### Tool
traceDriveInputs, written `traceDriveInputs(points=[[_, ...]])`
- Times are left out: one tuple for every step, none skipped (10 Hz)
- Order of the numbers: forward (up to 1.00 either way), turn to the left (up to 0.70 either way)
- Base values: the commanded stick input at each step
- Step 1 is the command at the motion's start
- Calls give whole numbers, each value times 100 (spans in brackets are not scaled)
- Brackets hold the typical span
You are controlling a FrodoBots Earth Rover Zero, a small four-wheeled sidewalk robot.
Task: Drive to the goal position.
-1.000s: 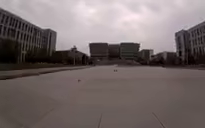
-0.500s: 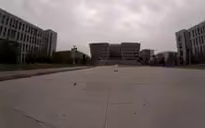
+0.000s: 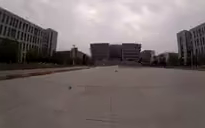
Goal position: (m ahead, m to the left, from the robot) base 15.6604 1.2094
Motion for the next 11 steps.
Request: traceDriveInputs(points=[[100,0],[100,0],[100,0],[100,0],[100,0],[100,0],[100,0],[100,0],[100,0],[100,0],[100,0]])
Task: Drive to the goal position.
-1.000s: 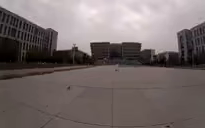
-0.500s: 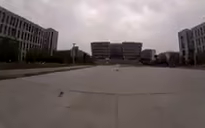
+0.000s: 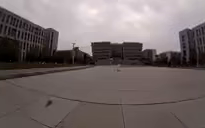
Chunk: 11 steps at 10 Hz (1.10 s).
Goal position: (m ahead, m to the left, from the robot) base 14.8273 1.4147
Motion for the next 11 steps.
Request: traceDriveInputs(points=[[100,0],[100,0],[100,0],[100,0],[100,0],[100,0],[100,0],[100,0],[100,0],[100,0],[100,0]])
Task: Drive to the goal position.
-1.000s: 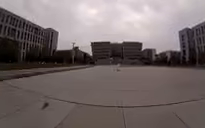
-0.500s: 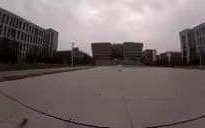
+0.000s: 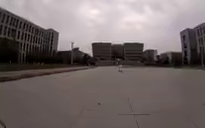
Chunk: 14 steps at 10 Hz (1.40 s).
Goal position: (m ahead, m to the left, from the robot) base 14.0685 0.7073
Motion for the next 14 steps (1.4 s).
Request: traceDriveInputs(points=[[100,0],[100,0],[100,0],[100,0],[100,0],[100,0],[100,0],[100,0],[100,0],[100,0],[100,0],[100,0],[100,0],[100,0]])
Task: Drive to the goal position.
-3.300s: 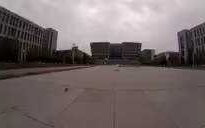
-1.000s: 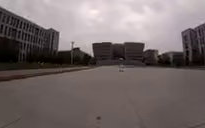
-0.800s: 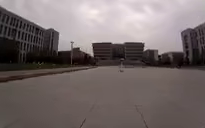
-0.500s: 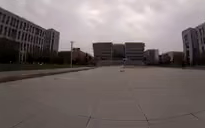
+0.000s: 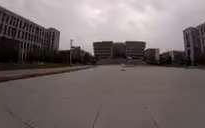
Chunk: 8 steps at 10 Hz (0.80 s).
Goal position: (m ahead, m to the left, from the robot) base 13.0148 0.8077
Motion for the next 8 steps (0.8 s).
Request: traceDriveInputs(points=[[100,0],[100,0],[100,0],[100,0],[100,0],[100,0],[100,0],[100,0]])
